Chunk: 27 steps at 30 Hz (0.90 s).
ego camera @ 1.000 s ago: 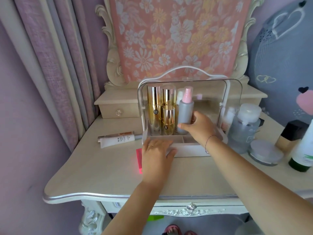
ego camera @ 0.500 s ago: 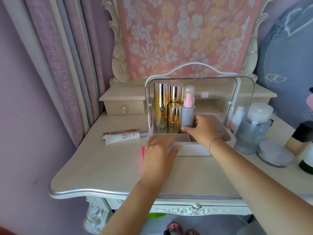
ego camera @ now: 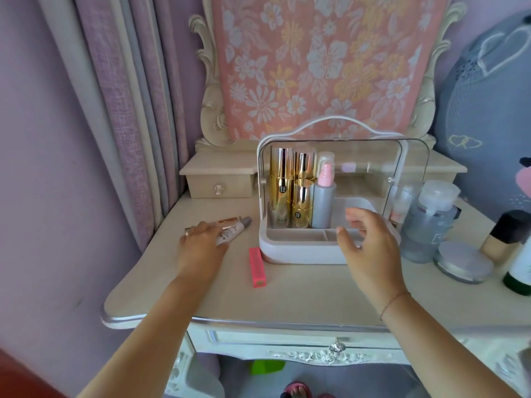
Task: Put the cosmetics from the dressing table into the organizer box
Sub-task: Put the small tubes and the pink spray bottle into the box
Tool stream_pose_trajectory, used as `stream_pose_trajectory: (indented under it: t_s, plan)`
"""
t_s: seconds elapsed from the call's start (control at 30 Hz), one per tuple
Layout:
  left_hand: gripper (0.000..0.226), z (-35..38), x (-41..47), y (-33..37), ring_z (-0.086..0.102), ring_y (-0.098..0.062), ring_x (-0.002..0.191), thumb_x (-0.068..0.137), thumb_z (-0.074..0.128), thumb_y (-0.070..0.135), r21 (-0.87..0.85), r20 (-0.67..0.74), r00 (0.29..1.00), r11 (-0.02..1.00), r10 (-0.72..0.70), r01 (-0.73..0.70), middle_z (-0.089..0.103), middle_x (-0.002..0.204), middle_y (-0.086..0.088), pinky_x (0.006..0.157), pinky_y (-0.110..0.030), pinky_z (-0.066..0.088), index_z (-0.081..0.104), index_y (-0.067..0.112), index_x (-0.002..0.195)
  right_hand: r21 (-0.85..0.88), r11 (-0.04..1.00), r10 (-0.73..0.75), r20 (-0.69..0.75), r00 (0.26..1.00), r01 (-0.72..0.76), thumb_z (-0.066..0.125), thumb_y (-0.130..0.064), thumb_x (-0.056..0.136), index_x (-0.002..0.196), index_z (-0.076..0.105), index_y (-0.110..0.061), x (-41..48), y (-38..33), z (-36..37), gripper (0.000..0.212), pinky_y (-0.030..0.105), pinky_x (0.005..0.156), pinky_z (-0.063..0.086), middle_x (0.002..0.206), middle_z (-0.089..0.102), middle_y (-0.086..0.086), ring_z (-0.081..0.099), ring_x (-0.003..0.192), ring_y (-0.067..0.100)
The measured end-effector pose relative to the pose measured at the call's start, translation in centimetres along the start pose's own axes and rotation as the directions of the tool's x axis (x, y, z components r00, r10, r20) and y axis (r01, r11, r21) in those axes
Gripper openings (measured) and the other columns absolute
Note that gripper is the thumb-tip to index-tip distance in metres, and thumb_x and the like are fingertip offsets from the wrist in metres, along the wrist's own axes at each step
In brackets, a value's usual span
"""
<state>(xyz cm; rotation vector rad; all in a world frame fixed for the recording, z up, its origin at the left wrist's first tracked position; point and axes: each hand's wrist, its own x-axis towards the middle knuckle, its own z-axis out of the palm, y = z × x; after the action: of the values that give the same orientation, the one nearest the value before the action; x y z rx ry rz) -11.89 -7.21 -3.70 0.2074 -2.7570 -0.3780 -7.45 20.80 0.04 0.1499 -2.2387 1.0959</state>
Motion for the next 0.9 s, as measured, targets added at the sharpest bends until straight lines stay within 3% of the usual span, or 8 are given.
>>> stream_pose_trajectory:
  t_s: [0.23,0.3,0.37,0.43,0.53,0.67,0.77,0.9]
  plan:
    - [0.029,-1.5,-2.8,0.5,0.061,-0.032,0.088,0.081,0.064,0.016,-0.246,0.004,0.995,0.965,-0.099,0.097,0.068,0.097,-0.012,0.069,-0.031,0.041,0.063,0.010,0.110,0.043,0.981,-0.196,0.151,0.969,0.191,0.063,-0.005,0.082,0.105,0.065,-0.011,-1.7,-2.9,2.1,0.023,0.028,0.080,0.052,0.098,0.065,0.001,0.063,0.090,0.016]
    - [0.029,-2.3,-3.8,0.6,0.064,-0.021,0.069,0.081,0.066,0.013,-0.527,0.074,0.980,0.827,-0.185,0.196,0.069,0.081,-0.005,0.060,-0.025,0.045,0.066,0.009,0.110,0.083,0.962,-0.274,0.239,0.931,0.262,0.063,-0.003,0.081,0.101,0.067,-0.012,-2.1,-3.8,3.1,0.022,0.032,0.075,0.054,0.097,0.066,0.000,0.063,0.085,0.014]
    - [0.021,-3.3,-4.5,1.0,0.062,-0.009,0.052,0.082,0.067,0.009,-0.777,0.235,0.944,0.539,-0.231,0.325,0.068,0.065,0.003,0.050,-0.016,0.045,0.070,0.007,0.103,0.108,0.939,-0.343,0.337,0.877,0.326,0.065,-0.006,0.081,0.105,0.066,-0.014,-2.4,-4.7,4.3,0.025,0.028,0.077,0.054,0.104,0.063,-0.001,0.061,0.085,0.010]
    - [0.013,-4.4,-5.0,1.4,0.064,-0.011,0.056,0.084,0.065,0.008,-0.851,0.322,0.927,0.371,-0.191,0.372,0.070,0.060,0.005,0.061,-0.020,0.047,0.072,0.008,0.095,0.123,0.920,-0.389,0.409,0.825,0.372,0.067,-0.011,0.082,0.115,0.062,-0.017,-2.3,-5.4,5.4,0.034,0.020,0.082,0.051,0.116,0.057,-0.003,0.056,0.087,0.007]
    - [0.012,-6.6,-5.6,2.2,0.065,-0.019,0.070,0.085,0.064,0.008,-0.892,0.320,0.941,0.299,-0.109,0.338,0.073,0.074,-0.003,0.084,-0.039,0.048,0.075,0.012,0.085,0.100,0.900,-0.422,0.450,0.787,0.424,0.068,-0.018,0.083,0.123,0.059,-0.021,-1.7,-6.3,6.7,0.041,0.019,0.085,0.049,0.125,0.052,-0.005,0.056,0.091,0.008]
    - [0.018,-8.5,-6.1,3.8,0.068,-0.015,0.075,0.088,0.060,0.011,-0.942,0.295,0.955,0.166,0.004,0.290,0.075,0.087,-0.009,0.067,-0.024,0.056,0.077,0.009,0.082,0.069,0.874,-0.469,0.374,0.800,0.481,0.068,-0.021,0.084,0.111,0.065,-0.014,-1.0,-6.9,7.1,0.028,0.027,0.077,0.054,0.109,0.061,0.000,0.059,0.087,0.014]
    - [0.028,-8.5,-5.5,4.7,0.069,-0.017,0.075,0.094,0.053,0.026,-0.954,0.285,0.957,0.081,-0.057,0.289,0.074,0.088,-0.011,0.070,-0.025,0.057,0.071,0.004,0.095,0.121,0.906,-0.422,0.295,0.857,0.405,0.067,-0.016,0.085,0.098,0.069,-0.007,0.5,-6.6,6.7,0.016,0.023,0.068,0.045,0.094,0.059,0.001,0.056,0.077,0.012]
    - [0.020,-6.3,-3.7,5.6,0.066,-0.018,0.095,0.087,0.060,0.030,-0.925,0.282,0.939,0.202,-0.196,0.321,0.073,0.097,-0.005,0.089,-0.032,0.052,0.071,0.016,0.096,0.163,0.984,-0.108,0.206,0.973,0.075,0.069,-0.015,0.082,0.091,0.067,-0.005,4.1,-5.4,5.9,0.014,0.032,0.064,0.049,0.086,0.065,0.005,0.059,0.071,0.014]
